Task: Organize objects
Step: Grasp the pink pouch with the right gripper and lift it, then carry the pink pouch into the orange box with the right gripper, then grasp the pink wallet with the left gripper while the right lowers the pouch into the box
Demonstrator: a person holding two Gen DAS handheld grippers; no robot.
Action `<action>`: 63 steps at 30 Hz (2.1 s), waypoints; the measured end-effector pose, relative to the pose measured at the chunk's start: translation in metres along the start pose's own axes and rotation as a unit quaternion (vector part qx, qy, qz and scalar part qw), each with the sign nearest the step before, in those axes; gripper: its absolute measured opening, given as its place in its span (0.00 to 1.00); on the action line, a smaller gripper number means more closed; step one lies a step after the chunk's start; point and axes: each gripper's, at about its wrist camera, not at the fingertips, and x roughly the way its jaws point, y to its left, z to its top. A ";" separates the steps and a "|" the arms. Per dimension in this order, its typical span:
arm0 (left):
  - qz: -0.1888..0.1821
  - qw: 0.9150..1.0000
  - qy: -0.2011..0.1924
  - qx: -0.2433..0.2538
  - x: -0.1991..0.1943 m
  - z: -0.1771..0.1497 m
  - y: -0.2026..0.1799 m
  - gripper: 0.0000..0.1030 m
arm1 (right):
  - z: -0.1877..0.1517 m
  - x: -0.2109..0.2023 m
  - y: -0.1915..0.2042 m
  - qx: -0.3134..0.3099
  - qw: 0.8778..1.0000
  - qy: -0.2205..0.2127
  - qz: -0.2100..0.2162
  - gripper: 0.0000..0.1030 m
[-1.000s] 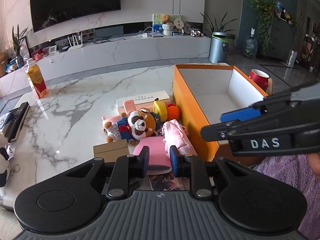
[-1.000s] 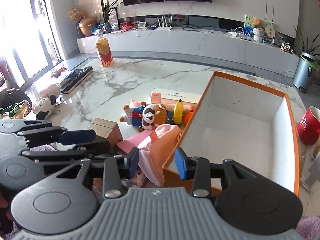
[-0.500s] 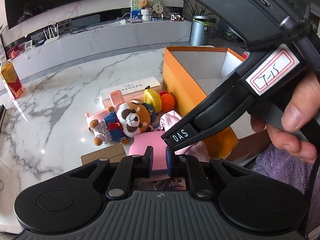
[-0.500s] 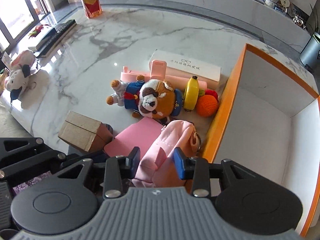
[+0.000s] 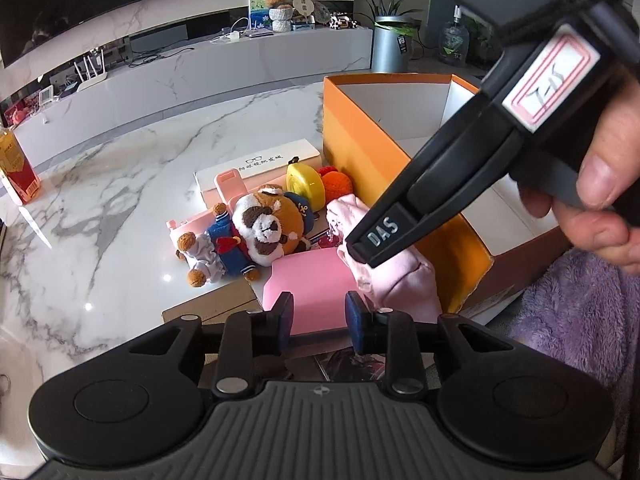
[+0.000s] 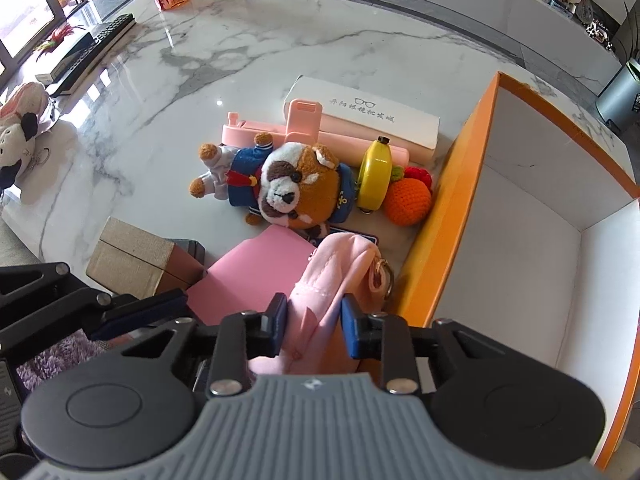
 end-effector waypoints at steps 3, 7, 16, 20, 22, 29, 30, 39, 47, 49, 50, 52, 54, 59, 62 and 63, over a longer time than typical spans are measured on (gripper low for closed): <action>0.004 0.999 0.006 0.033 0.003 0.001 -0.008 0.38 | -0.007 -0.021 -0.008 0.004 0.999 -0.033 0.006 0.25; 0.013 0.997 0.016 0.081 0.009 0.006 -0.022 0.52 | -0.017 -0.053 -0.018 0.020 0.996 -0.080 0.027 0.24; 0.032 0.991 0.069 0.111 0.051 0.025 -0.045 0.53 | -0.044 -0.133 -0.061 0.071 0.977 -0.186 0.075 0.24; 0.048 0.989 0.102 0.099 0.077 0.035 -0.052 0.53 | -0.058 -0.150 -0.095 0.110 0.969 -0.214 0.054 0.24; 0.066 0.984 0.120 0.109 0.091 0.037 -0.057 0.54 | -0.065 -0.146 -0.110 0.129 0.968 -0.213 0.037 0.24; 0.125 0.966 0.167 0.153 0.117 0.038 -0.064 0.63 | -0.089 -0.112 -0.146 0.177 0.967 -0.181 0.033 0.24; 0.128 0.964 0.172 0.159 0.119 0.038 -0.066 0.64 | -0.092 -0.107 -0.150 0.182 0.967 -0.177 0.035 0.24; 0.128 0.962 0.175 0.166 0.113 0.050 -0.065 0.34 | -0.106 -0.076 -0.173 0.181 0.972 -0.149 0.031 0.24; 0.091 0.983 0.143 0.071 0.081 0.071 -0.029 0.20 | -0.124 -0.074 -0.186 0.188 0.971 -0.142 0.029 0.24; 0.077 0.988 0.128 0.044 0.070 0.075 -0.021 0.20 | -0.127 -0.075 -0.185 0.189 0.971 -0.142 0.035 0.24; 0.076 0.989 0.120 0.034 0.064 0.076 -0.019 0.19 | -0.128 -0.076 -0.185 0.188 0.971 -0.143 0.036 0.24; 0.072 0.993 0.093 0.017 0.049 0.081 -0.019 0.19 | -0.130 -0.080 -0.185 0.184 0.971 -0.149 0.038 0.24; 0.064 0.996 0.067 0.000 0.031 0.087 -0.019 0.19 | -0.130 -0.085 -0.188 0.181 0.970 -0.155 0.042 0.24; 0.013 0.999 -0.004 -0.032 -0.017 0.108 -0.031 0.19 | -0.133 -0.100 -0.201 0.167 0.970 -0.167 0.055 0.24; -0.032 0.998 -0.034 -0.045 -0.031 0.122 -0.044 0.19 | -0.133 -0.101 -0.207 0.151 0.973 -0.163 0.060 0.24; -0.048 0.997 -0.039 -0.049 -0.032 0.127 -0.049 0.19 | -0.133 -0.100 -0.208 0.145 0.975 -0.160 0.059 0.24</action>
